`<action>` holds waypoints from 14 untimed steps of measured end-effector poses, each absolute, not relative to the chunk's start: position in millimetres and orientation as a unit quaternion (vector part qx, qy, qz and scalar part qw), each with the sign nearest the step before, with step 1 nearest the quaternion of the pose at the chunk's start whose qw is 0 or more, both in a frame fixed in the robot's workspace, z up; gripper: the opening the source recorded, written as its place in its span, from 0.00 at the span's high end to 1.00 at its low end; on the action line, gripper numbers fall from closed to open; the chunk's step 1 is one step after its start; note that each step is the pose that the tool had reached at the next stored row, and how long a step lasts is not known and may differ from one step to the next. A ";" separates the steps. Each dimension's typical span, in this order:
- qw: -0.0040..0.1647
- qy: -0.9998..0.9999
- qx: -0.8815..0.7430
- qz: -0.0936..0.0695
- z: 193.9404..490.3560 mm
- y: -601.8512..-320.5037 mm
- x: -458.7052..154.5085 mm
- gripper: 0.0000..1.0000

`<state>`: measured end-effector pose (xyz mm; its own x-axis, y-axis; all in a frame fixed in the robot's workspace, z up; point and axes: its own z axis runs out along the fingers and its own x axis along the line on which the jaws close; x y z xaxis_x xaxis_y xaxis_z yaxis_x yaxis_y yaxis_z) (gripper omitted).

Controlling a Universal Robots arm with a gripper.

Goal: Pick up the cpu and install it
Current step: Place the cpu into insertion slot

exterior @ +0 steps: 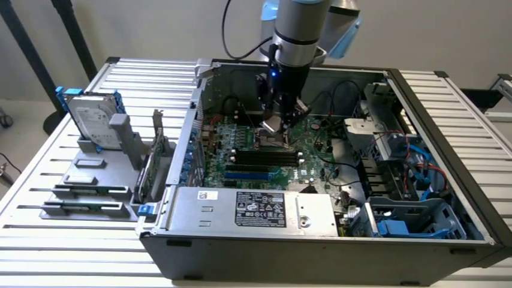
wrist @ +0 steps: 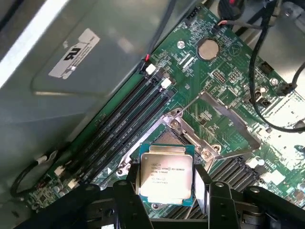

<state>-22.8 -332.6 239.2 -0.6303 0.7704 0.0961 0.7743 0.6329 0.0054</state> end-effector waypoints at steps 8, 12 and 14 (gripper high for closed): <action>0.046 -0.871 -0.489 -0.023 233.5 -332.6 -22.8 0.46; 0.048 -0.853 -0.519 -0.023 230.6 -332.6 -22.8 0.46; 0.049 -0.844 -0.534 -0.023 229.1 -332.6 -22.8 0.46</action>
